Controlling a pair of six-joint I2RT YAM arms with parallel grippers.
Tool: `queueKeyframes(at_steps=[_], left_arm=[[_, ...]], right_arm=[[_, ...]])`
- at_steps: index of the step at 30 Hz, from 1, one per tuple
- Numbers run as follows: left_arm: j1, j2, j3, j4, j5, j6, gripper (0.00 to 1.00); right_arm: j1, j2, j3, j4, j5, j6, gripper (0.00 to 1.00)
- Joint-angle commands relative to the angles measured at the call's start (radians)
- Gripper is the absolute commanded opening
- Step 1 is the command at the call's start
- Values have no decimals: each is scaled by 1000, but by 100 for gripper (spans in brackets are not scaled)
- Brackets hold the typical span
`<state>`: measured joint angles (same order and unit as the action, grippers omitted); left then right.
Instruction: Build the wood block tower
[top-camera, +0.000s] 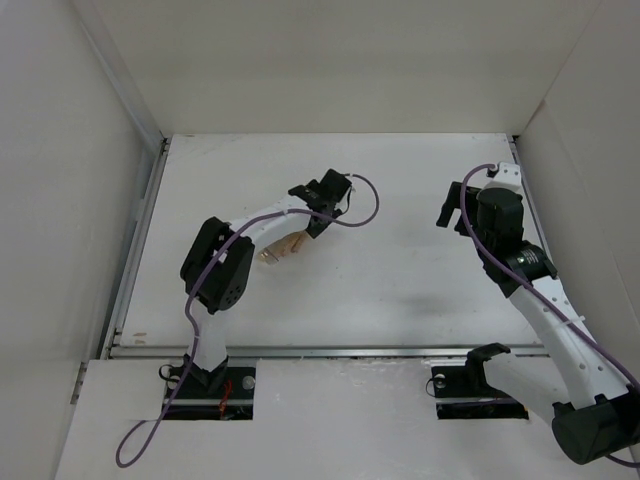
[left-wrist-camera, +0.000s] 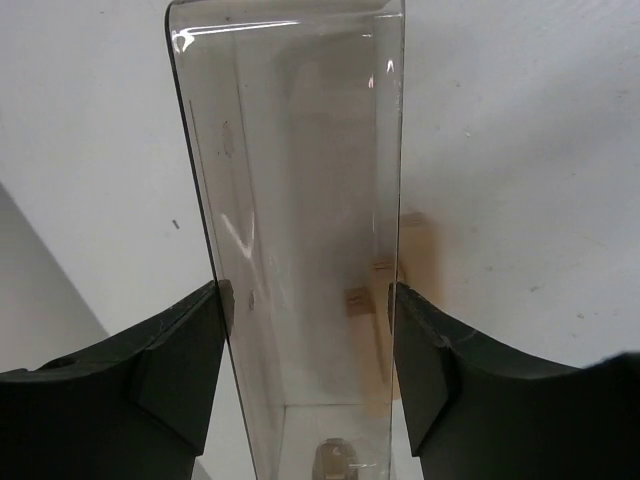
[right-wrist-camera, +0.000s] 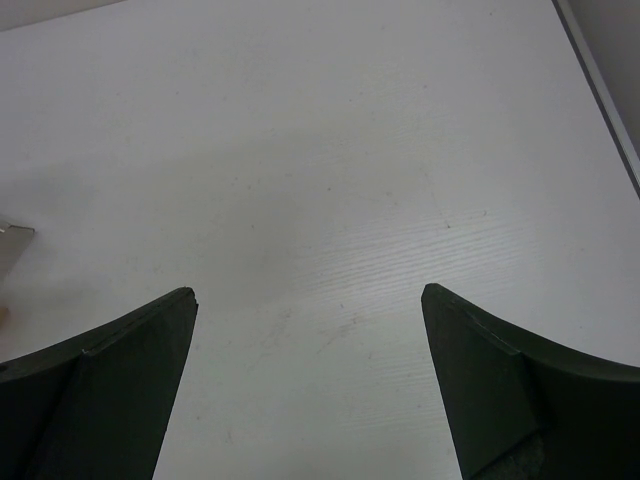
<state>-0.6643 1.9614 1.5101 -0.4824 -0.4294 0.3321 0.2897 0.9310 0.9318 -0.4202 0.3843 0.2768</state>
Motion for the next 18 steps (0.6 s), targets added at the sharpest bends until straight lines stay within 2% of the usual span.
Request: queueKeyframes(at_steps=[1,7,10,12,13,17,18], left_arm=[[2,-12,-28,80,-206,30,0],[-32,-36,-28,91,-206,30,0],[-12,-65,28,35,-109,1,0],[75,-78,80,-46,74,-57,0],[163,-91,131,-70,247,-85,0],[374,-122,164,-128,620,-104,0],[475,-122,164,-137,799,-104,0]], right_arm=[[8,-14,-5,1,-4,12,100],[8,-14,-14,1,-13,21,100],[17,11,-14,1,-36,30,100],[17,25,-14,11,-70,41,100],[29,44,-5,23,-96,53,100],[91,135,8,87,-169,76,100],[109,164,21,98,-189,87,100]])
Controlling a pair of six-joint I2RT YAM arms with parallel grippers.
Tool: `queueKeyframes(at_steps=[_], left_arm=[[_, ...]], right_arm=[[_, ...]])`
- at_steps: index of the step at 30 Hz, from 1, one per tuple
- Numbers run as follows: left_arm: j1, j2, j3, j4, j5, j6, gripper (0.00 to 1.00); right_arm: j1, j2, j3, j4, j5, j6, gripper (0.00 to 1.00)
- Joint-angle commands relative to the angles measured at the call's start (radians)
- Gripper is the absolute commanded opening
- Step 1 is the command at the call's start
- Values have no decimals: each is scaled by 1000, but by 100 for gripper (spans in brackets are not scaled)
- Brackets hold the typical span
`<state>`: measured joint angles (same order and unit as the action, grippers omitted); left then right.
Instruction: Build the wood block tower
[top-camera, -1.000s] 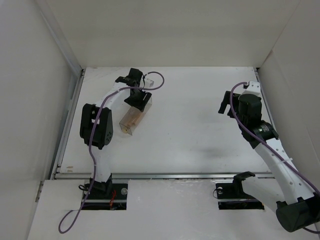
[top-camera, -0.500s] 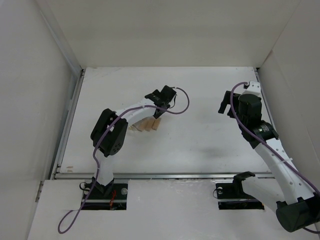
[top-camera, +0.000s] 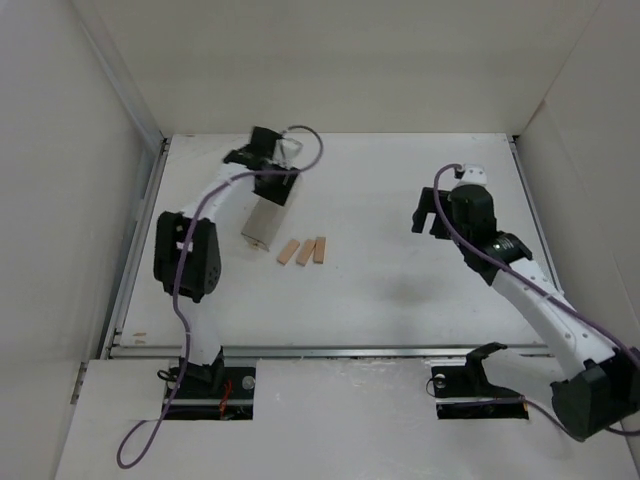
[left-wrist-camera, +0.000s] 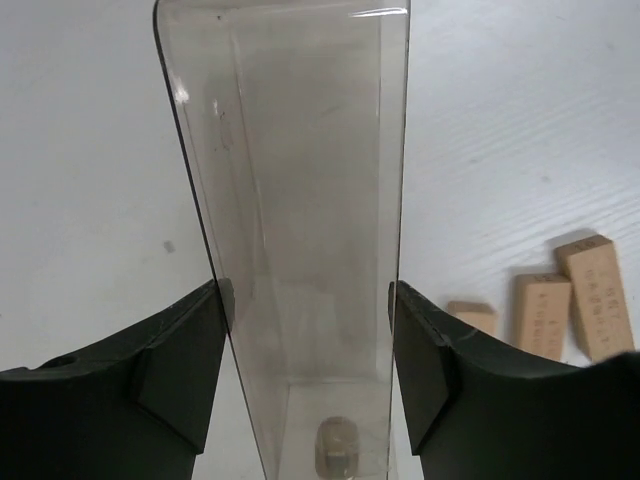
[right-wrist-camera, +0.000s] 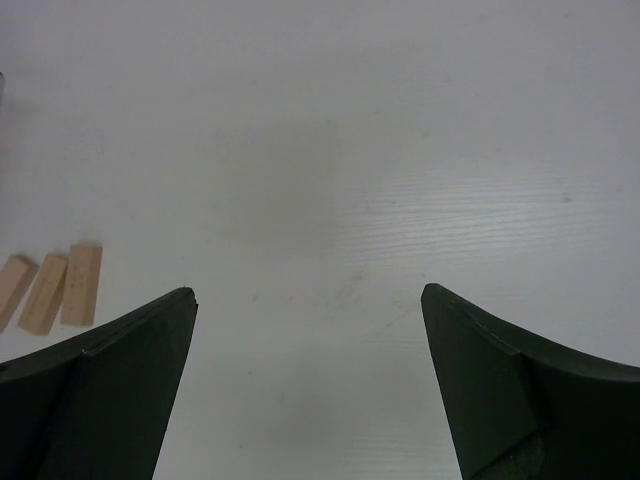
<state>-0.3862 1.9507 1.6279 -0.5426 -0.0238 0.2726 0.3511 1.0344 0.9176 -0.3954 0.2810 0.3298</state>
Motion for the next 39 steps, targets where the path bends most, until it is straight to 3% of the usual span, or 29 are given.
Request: queueKeyframes(at_steps=[1,3,7,9,13,16,17,19,22,26,30,39], left_arm=[[243,-99,46,-109,483,-35,0],[367,-41,33,-157,752,-1,0],[515,68,-39,-194,970,13,0],[547,79,-97,-155,995,13,0],[569,114,-122,-134,986,22,0],[587,126,-143,-103,967,-13,12],[611,137,-154,-85,967,-39,26],[635,137,-186,-50,967,-93,29],[668,137,-230,8,904,-156,33],[692,114,-287,61,814,-196,51],[692,94,-278,61,740,-185,60],[670,-2,-191,52,564,-87,69]], right_arm=[[67,94,52,82,-86,44,100],[124,212,130,82,-111,54,100],[202,424,302,72,-154,116,100],[256,504,409,41,-143,129,98],[331,738,590,-40,-92,149,89],[371,847,728,-117,-92,172,85],[371,910,759,-138,-92,182,84],[400,960,826,-197,-92,193,82],[413,1023,848,-233,-103,213,81],[422,1058,848,-234,-123,235,78],[422,1095,848,-253,-123,235,74],[431,1164,877,-281,-174,204,63]])
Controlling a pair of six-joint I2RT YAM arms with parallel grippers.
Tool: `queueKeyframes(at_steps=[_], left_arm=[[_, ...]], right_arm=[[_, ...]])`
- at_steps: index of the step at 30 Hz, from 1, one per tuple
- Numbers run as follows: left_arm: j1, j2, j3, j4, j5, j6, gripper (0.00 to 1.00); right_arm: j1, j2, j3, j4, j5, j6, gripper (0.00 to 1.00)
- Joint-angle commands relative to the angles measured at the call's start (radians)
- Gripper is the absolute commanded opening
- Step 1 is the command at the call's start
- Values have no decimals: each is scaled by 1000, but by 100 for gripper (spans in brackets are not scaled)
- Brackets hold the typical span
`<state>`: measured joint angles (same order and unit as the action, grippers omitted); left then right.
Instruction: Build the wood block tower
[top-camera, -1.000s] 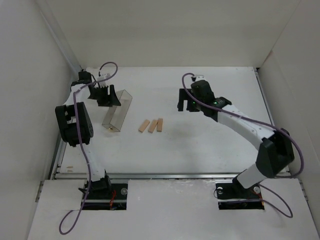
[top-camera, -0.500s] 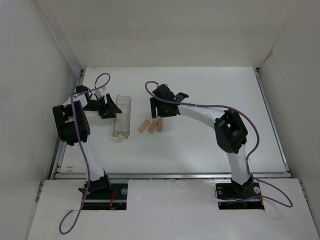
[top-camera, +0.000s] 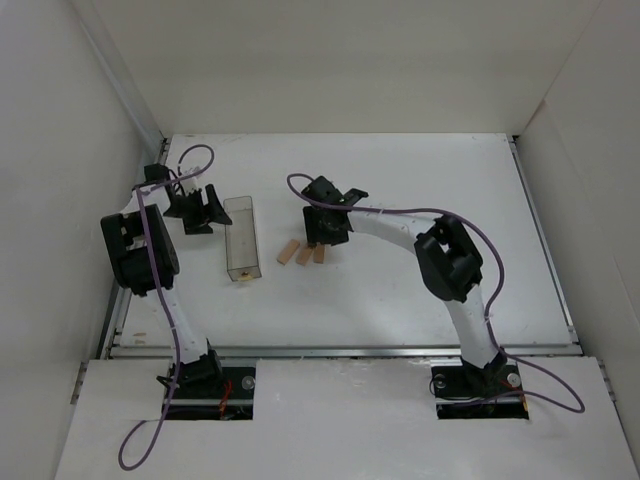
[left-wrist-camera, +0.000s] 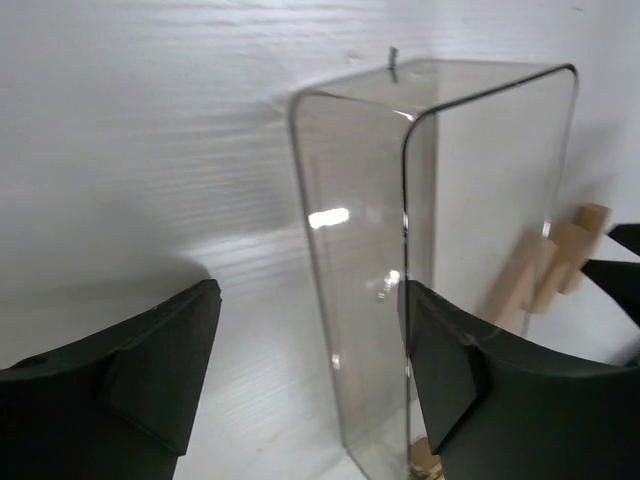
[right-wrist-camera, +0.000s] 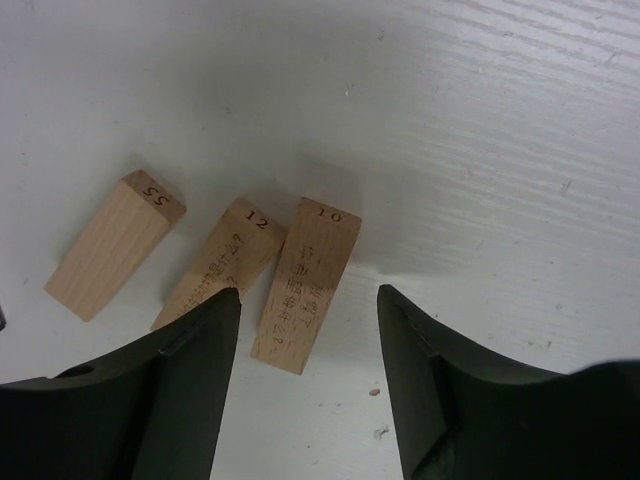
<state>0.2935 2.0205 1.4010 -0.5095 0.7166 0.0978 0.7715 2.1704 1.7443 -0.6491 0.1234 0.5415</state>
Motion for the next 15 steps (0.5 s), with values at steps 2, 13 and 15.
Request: queueKeyframes(at_steps=[2,13,15], left_arm=[[-22,-132,36,31,-216,118,71],[-117,-373,26,112,-408,359,92],[-128,-382,48,98,-408,368,93]], right_arm=[[11,37,50,-40,-7,-8,61],[11,75,60,-29,-7,-38,24],[11,66,41,-4,-21,-38,9]])
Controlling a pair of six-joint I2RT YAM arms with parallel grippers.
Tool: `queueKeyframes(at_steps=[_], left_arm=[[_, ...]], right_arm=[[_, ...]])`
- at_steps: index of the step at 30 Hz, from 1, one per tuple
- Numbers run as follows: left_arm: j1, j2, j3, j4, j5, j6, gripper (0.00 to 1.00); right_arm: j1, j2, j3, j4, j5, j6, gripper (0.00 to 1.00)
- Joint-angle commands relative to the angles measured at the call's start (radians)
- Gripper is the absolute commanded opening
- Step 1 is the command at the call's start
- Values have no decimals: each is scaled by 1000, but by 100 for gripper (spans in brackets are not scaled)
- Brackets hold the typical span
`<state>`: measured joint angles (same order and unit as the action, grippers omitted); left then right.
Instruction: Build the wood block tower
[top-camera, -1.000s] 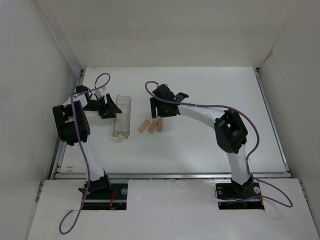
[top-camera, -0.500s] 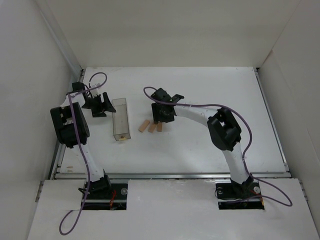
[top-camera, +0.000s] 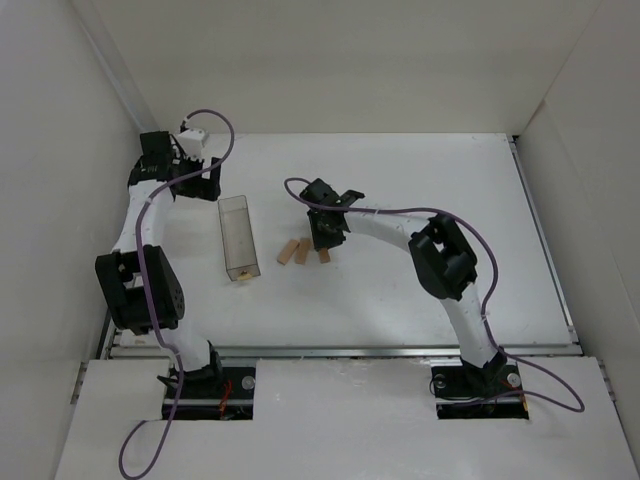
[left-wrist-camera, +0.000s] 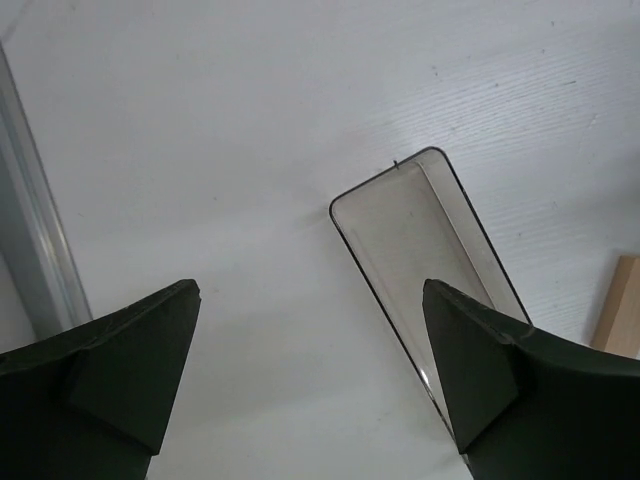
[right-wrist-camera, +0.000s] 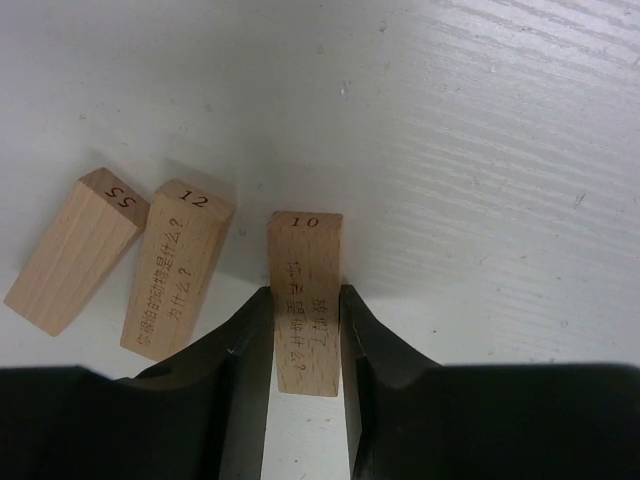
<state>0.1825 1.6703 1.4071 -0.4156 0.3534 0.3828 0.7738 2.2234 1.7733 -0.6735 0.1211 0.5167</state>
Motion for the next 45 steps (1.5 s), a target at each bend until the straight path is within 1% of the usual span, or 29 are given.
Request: queueKeyframes(at_steps=[1,4,5,6,7,8,9,10,11,12,13,15,16,17,18,19,20,21,22,23,25,26,27,31,33,34,35,41,45], left_arm=[[-17,-32,43,-5,-54,96,93],[-57,-43,94,-22,-129,131,93],[-92,-55,104,-22,-266,142,92],[-121,-55,113,-9,-372,159,92],[-150,-55,131,18,-481,177,92],[-176,-55,142,30,-579,197,92],[-217,-55,156,31,-716,212,93],[-235,-55,171,31,-746,221,99],[-250,-55,208,31,-746,222,99],[-276,-69,228,15,-701,209,99],[-290,-79,248,3,-656,194,99],[-313,-124,296,3,-544,116,99],[-334,-141,296,18,-421,85,99],[-334,-158,296,30,-350,59,99],[-348,-174,320,31,-271,39,99],[-357,-175,352,0,-75,39,94],[-357,-152,403,-55,29,53,88],[-377,-130,476,-160,118,74,82],[-396,-117,489,-192,186,93,72],[-464,-116,489,-212,249,147,70],[-556,-116,448,-255,249,249,71],[-634,-141,429,-267,259,305,75],[-665,-150,406,-278,274,408,75],[-727,-221,261,-258,335,560,76],[-727,-253,172,-230,357,608,77],[-727,-253,171,-230,369,608,77],[-727,-253,162,-230,384,649,77],[-739,-207,197,-252,403,677,76],[-739,-207,197,-278,427,696,69]], right_arm=[[-4,-11,3,20,-18,-14,0],[-42,-82,-50,80,-28,-41,0],[-53,-156,-78,113,-66,-59,0],[-62,-204,-109,208,-87,-119,0],[-71,-253,-186,262,-113,-156,0],[-86,-357,-227,317,-142,-197,0],[-87,-411,-268,372,-196,-275,0],[-102,-462,-309,475,-222,-314,0],[-119,-513,-390,524,-251,-352,0],[-131,-610,-432,575,-318,-425,0],[-142,-658,-477,685,-363,-467,0],[-162,-793,-613,800,-443,-555,0],[-175,-833,-658,852,-509,-642,0],[-176,-867,-701,941,-535,-680,0],[-201,-899,-777,981,-563,-714,0],[-214,-950,-813,1024,-619,-754,0],[-228,-967,-846,1111,-656,-768,0],[-252,-979,-895,1150,-697,-777,0],[-264,-979,-910,1182,-746,-777,0],[-274,-979,-910,1212,-849,-788,0],[-286,-946,-888,1203,-943,-788,0],[-297,-908,-876,1203,-1007,-788,0],[-297,-891,-867,1203,-1029,-788,0],[-306,-866,-856,1248,-1067,-777,0],[-295,-866,-879,1272,-1068,-777,0],[-295,-876,-879,1272,-1049,-777,0],[-295,-877,-903,1284,-1036,-777,0],[-262,-877,-916,1296,-1012,-787,0],[-252,-877,-916,1296,-988,-787,0]])
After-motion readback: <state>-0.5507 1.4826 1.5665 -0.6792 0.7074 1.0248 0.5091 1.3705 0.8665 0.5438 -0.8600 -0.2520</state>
